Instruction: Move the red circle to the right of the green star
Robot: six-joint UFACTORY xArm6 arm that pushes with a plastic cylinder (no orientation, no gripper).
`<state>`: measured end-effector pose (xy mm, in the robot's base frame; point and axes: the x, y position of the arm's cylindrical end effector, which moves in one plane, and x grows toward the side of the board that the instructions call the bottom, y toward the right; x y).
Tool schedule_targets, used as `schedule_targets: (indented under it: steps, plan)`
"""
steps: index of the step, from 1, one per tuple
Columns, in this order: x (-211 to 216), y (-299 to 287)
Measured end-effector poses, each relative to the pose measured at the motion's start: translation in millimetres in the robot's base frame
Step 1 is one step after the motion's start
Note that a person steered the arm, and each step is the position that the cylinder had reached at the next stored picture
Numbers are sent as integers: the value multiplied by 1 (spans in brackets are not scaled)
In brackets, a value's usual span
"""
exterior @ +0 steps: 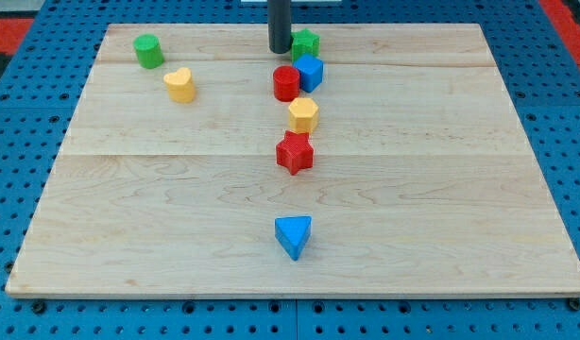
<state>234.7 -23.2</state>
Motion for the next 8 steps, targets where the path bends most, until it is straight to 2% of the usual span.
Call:
schedule_targets:
  steps: [1, 2, 5, 6, 7, 8]
  plan:
    - [-14, -25]
    - [-14, -25]
    - [90, 5]
    - [99, 4]
    - [125, -8]
    - [139, 20]
